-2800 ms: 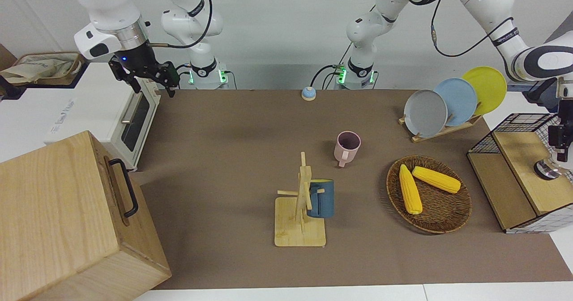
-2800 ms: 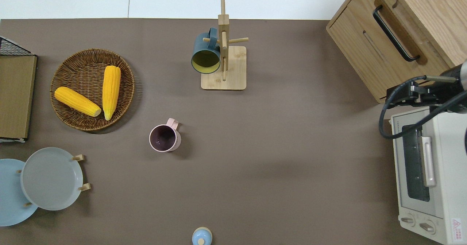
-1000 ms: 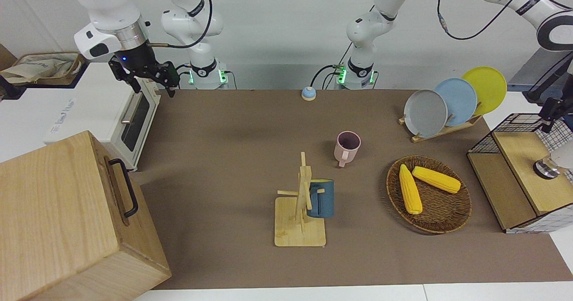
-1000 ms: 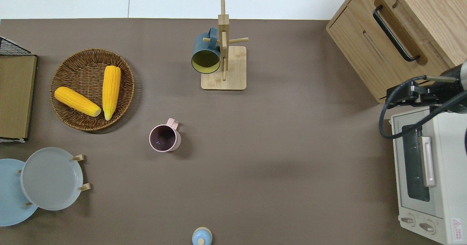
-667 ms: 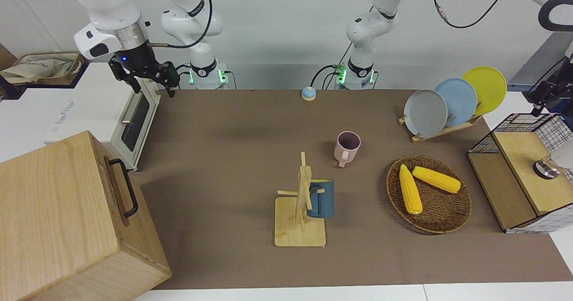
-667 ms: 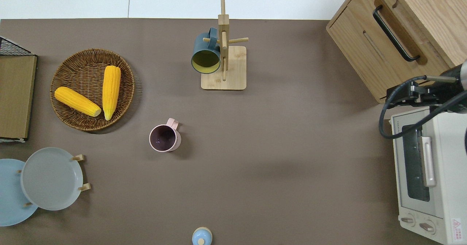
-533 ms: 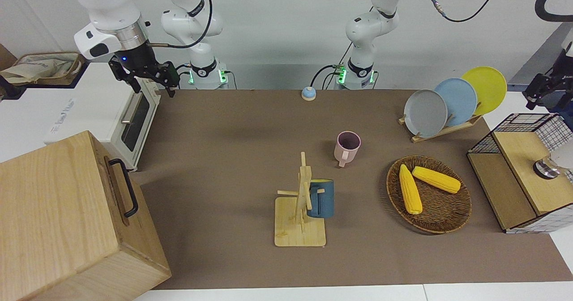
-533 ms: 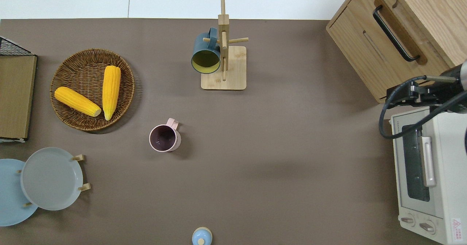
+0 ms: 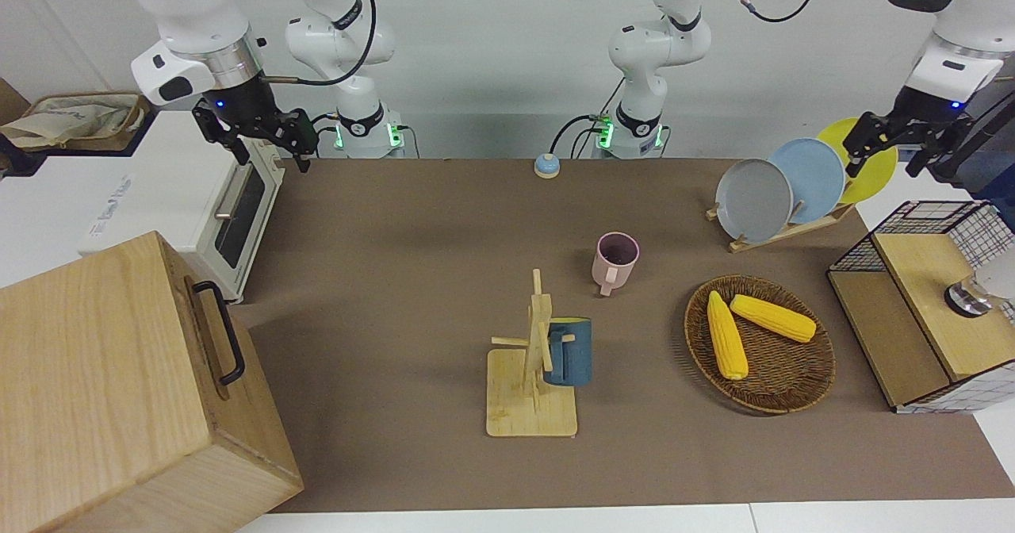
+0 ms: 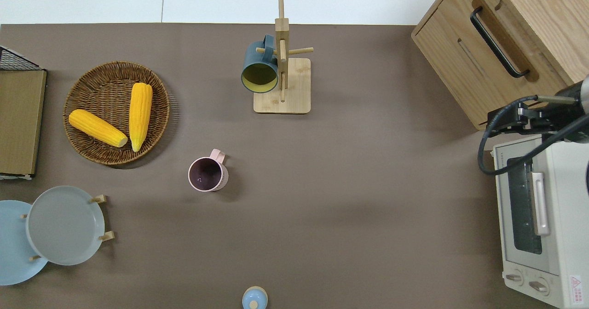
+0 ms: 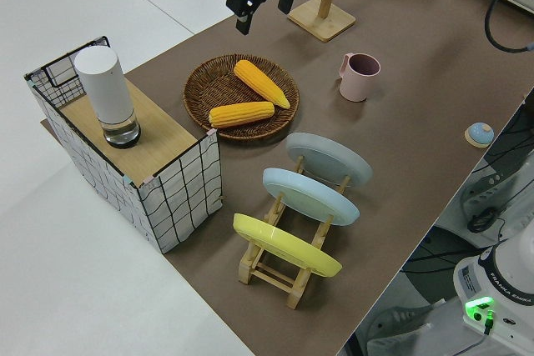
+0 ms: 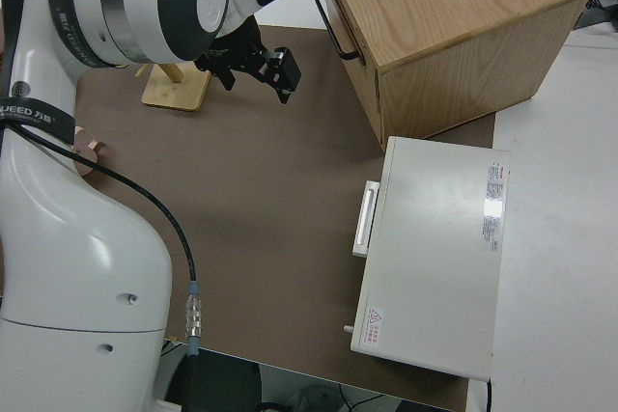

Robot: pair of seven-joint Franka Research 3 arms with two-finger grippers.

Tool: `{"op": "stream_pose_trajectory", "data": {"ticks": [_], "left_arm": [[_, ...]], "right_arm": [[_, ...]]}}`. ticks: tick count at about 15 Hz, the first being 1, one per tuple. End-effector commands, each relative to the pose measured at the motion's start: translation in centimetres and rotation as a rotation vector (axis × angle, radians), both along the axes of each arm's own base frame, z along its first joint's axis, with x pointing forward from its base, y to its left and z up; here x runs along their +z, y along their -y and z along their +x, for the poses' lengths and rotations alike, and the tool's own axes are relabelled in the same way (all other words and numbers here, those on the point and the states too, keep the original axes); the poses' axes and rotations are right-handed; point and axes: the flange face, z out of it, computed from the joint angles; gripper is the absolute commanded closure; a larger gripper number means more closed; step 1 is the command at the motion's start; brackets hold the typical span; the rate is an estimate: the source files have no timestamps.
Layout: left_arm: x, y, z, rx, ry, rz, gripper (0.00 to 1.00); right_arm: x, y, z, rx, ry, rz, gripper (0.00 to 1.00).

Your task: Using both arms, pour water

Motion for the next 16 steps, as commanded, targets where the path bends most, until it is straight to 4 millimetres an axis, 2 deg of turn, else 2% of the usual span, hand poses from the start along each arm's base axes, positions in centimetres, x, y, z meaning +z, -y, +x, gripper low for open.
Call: {"op": "stream_pose_trajectory", "data": {"ticks": [1, 6, 10, 13, 16], "left_arm": [[0.1, 6.5, -0.1, -0.072, -0.054, 0.017, 0.00], [0.2, 14.2, -0.7, -0.138, -0.095, 0.004, 0.00], [0.1, 19.0, -1.5, -0.136, -0.118, -0.018, 0.00], [-0.4, 20.5, -1.8, -0.161, -0.153, -0.033, 0.00], [-0.8, 20.5, -1.6, -0.160, -0.162, -0.031, 0.00]], "right_arm": [[0.1, 0.1, -0.6, 0.010, 0.002, 0.010, 0.017], [0.1, 0.1, -0.6, 0.010, 0.002, 0.009, 0.017], [0.1, 0.1, -0.6, 0.010, 0.002, 0.011, 0.015], [0.1, 0.1, -0.6, 0.010, 0.002, 0.009, 0.015], [0.1, 0.1, -0.6, 0.010, 0.002, 0.009, 0.015]]}}
